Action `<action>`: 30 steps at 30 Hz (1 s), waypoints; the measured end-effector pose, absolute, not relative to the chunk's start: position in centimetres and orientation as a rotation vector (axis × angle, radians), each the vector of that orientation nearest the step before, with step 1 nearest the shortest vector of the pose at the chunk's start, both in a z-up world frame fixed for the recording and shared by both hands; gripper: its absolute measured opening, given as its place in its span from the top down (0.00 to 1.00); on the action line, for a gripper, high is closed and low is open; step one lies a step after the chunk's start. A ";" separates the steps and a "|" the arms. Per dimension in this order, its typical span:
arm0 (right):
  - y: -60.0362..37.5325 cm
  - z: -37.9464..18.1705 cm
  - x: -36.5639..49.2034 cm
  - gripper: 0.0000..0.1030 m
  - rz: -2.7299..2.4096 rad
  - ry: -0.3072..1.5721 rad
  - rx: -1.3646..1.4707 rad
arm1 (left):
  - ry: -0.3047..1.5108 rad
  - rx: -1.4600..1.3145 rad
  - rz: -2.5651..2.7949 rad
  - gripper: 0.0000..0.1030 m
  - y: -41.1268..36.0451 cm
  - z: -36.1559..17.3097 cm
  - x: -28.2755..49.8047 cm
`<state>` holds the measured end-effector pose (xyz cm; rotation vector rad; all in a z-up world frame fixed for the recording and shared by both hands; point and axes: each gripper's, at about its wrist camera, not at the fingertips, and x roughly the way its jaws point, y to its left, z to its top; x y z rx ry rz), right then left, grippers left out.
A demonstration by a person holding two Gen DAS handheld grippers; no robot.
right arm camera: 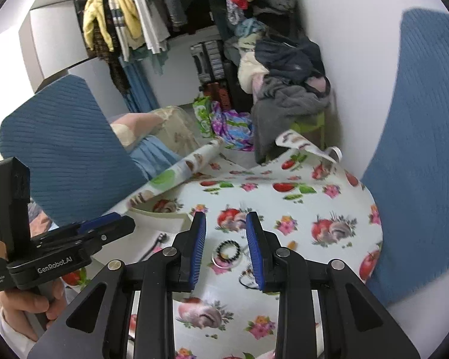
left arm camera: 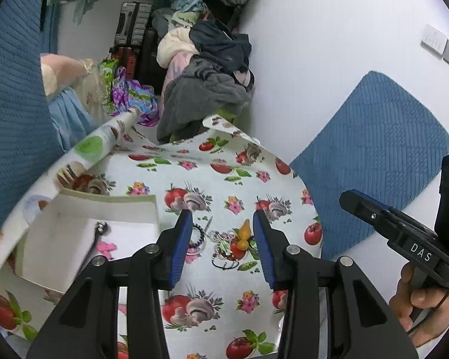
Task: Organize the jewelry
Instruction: 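Move both open tools back to the jewelry pile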
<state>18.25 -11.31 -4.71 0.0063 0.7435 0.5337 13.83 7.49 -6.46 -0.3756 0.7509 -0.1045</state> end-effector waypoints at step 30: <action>-17.3 -20.5 23.5 0.75 0.523 0.896 0.058 | 0.892 -0.406 -0.153 0.59 0.4 -19.9 18.1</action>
